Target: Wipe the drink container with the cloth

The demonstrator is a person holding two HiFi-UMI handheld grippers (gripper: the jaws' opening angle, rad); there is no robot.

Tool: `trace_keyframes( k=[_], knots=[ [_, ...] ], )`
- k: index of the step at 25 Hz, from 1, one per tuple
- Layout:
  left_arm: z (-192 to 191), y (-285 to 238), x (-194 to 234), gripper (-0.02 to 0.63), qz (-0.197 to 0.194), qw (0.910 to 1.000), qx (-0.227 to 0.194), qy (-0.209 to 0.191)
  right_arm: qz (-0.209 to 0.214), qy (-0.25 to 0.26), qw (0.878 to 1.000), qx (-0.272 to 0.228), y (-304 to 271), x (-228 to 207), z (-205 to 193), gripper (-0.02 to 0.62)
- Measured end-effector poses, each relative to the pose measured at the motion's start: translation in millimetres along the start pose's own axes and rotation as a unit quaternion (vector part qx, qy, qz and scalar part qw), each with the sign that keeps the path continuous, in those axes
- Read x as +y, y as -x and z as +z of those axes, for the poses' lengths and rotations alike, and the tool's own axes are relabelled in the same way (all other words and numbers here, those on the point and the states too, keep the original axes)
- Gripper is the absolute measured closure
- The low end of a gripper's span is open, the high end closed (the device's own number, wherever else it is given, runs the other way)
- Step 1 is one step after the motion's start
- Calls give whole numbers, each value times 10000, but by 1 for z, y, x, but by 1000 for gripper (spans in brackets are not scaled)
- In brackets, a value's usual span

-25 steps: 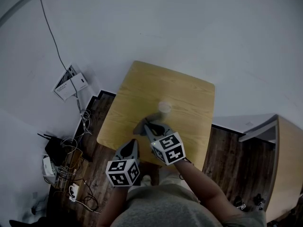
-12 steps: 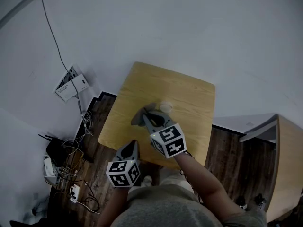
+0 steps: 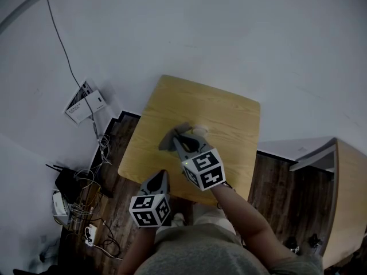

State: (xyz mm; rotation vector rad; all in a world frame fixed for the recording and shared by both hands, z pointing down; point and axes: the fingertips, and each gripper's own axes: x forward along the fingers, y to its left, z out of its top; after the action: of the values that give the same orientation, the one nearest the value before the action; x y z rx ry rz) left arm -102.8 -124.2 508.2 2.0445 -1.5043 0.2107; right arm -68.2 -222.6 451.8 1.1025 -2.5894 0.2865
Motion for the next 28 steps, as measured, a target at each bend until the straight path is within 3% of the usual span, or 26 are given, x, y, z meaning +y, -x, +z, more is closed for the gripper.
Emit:
trace_keyframes(
  k=[13, 28],
  knots=[
    [-3, -11, -1, 603, -5, 10000, 78, 26, -392, -168, 9977, 534, 1, -25, -57, 586],
    [-9, -22, 1, 603, 77, 9997, 195, 104, -537, -441, 9930, 960, -7, -43, -100, 586]
  ],
)
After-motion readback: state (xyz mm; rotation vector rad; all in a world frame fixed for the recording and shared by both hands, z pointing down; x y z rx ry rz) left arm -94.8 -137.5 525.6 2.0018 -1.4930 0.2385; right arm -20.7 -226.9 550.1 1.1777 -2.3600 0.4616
